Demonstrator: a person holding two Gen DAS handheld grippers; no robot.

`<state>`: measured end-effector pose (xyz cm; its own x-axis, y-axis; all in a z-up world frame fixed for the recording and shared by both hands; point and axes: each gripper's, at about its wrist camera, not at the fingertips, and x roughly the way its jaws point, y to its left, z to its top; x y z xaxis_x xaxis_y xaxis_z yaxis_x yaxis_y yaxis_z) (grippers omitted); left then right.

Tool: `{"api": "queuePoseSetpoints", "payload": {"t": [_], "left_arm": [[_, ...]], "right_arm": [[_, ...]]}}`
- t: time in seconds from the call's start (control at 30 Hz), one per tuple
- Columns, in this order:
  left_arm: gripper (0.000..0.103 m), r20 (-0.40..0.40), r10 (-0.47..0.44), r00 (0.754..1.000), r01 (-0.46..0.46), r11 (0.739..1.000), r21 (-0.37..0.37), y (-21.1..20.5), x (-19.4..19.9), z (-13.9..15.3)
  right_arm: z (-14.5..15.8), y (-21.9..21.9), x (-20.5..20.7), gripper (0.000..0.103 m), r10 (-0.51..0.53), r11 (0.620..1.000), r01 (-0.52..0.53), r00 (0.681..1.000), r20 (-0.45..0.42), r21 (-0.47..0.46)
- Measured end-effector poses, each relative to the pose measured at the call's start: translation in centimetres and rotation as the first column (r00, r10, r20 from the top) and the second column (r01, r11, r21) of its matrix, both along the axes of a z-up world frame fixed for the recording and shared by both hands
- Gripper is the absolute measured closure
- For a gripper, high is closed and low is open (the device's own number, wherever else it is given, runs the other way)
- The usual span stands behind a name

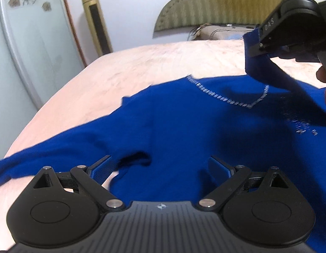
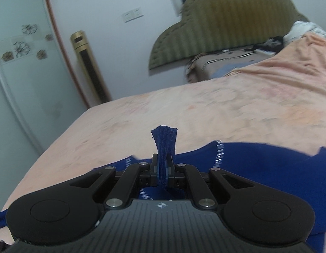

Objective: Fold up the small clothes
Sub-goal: 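Carry the held sleeve across the sweater body with the right tool, release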

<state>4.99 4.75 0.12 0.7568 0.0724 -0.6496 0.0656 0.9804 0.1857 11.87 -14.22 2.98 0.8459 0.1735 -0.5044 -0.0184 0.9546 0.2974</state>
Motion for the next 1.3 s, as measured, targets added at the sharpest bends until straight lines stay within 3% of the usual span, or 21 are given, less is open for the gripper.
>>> {"api": "queuePoseSetpoints", "payload": {"t": [0.33,0.73,1.03,1.2,1.3], "left_arm": [[0.006,-0.036,0.08,0.996,-0.08,0.997,0.0,2.6,0.0,-0.5],[0.006,-0.04,0.11,0.993,-0.109,0.994,0.016,3.8,-1.0,-0.5],[0.006,-0.044,0.126,0.991,-0.126,0.992,0.006,5.0,-1.5,-0.2],[0.006,-0.049,0.132,0.99,-0.132,0.991,0.004,5.3,-1.6,0.0],[0.006,-0.049,0.134,0.99,-0.134,0.991,0.004,5.2,-1.2,0.0]], "right_arm": [[-1.3,6.0,0.4,0.094,0.147,0.988,-0.145,0.988,-0.044,0.043],[-2.1,9.2,1.1,0.094,0.241,0.961,-0.23,0.969,-0.061,0.155],[-2.9,11.1,2.2,0.094,0.284,0.936,-0.257,0.955,-0.085,0.238],[-3.5,11.6,2.4,0.093,0.291,0.937,-0.261,0.951,-0.106,0.235],[-4.1,11.4,2.9,0.086,0.298,0.929,-0.255,0.946,-0.131,0.269]]}}
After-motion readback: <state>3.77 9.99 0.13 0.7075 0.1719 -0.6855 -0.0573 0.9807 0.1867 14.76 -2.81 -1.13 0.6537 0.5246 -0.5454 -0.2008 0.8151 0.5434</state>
